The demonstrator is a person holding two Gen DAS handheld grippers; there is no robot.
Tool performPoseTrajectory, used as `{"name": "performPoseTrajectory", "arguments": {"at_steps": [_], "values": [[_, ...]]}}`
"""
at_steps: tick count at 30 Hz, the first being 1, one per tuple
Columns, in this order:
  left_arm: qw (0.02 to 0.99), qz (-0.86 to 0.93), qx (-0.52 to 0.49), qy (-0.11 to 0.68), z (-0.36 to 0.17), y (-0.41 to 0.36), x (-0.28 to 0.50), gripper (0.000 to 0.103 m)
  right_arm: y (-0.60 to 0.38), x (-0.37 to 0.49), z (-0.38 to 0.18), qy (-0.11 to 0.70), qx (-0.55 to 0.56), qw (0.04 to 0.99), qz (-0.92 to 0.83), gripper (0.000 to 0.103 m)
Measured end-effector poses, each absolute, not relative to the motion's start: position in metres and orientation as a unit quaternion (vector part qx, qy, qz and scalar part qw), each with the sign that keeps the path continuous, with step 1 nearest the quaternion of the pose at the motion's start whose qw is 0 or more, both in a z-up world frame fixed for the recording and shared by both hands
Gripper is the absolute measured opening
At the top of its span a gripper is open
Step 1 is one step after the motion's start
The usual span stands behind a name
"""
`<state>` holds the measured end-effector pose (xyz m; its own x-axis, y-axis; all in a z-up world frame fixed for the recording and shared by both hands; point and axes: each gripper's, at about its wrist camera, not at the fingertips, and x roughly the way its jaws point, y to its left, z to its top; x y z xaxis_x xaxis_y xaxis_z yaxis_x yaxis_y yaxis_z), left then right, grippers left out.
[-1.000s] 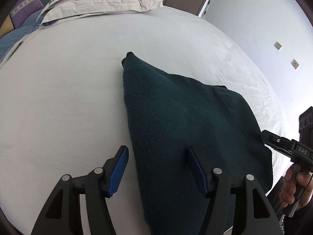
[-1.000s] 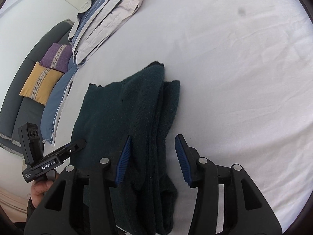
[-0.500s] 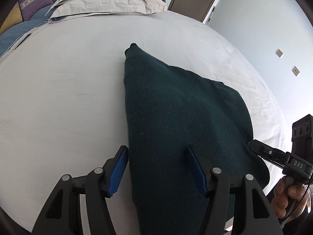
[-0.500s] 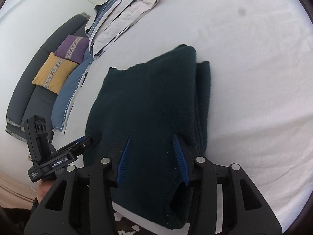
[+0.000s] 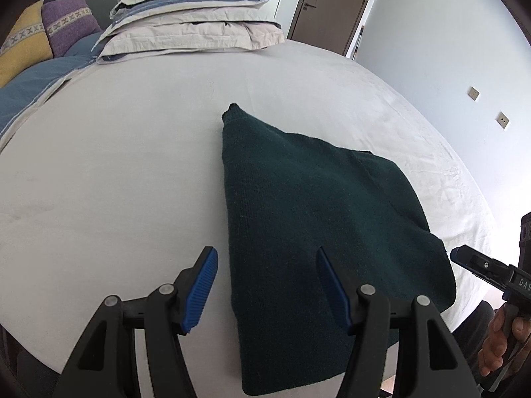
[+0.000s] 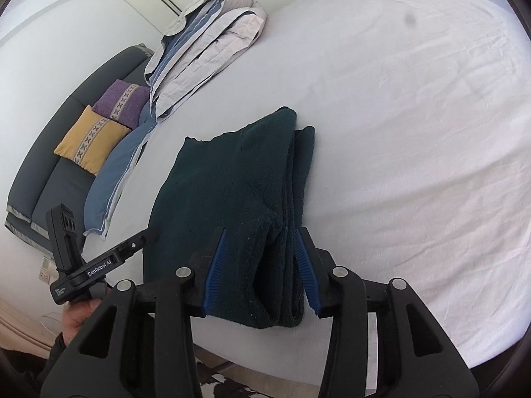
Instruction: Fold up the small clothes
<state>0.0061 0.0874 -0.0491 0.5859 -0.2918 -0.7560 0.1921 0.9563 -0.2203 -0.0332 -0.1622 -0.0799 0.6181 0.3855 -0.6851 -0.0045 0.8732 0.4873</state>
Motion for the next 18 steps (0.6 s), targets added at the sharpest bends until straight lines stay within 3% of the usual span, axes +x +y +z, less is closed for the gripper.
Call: {"name": "performPoseTrajectory", "arguments": {"at_steps": [3, 6, 8, 11, 13, 16, 18], "values": [[0.909, -0.121, -0.029, 0.397, -0.033, 0.083, -0.01, 0.08, -0.153, -0.042, -0.078, 0.427, 0.179, 0.883, 0.075, 0.041], [0.938, -0.102, 0.0, 0.331, -0.008, 0.079, -0.031, 0.103, -0.145, -0.055, -0.057, 0.394, 0.134, 0.908, 0.045, 0.041], [0.956, -0.084, 0.017, 0.28, 0.011, 0.077, -0.045, 0.103, -0.137, -0.065, -0.036, 0.36, 0.082, 0.929, 0.014, 0.042], [0.97, -0.041, 0.051, 0.232, 0.035, 0.072, -0.063, 0.103, -0.125, -0.081, -0.003, 0.294, 0.022, 0.955, -0.021, 0.063], [0.974, 0.003, 0.071, 0.215, 0.05, 0.07, -0.072, 0.103, -0.118, -0.097, 0.019, 0.236, -0.01, 0.971, -0.048, 0.085], [0.979, 0.023, 0.072, 0.19, 0.069, 0.072, -0.079, 0.103, -0.11, -0.122, 0.049, 0.149, -0.035, 0.986, -0.069, 0.1], [0.979, 0.021, 0.06, 0.194, 0.076, 0.076, -0.078, 0.103, -0.11, -0.128, 0.065, 0.14, -0.024, 0.988, -0.054, 0.102]]}}
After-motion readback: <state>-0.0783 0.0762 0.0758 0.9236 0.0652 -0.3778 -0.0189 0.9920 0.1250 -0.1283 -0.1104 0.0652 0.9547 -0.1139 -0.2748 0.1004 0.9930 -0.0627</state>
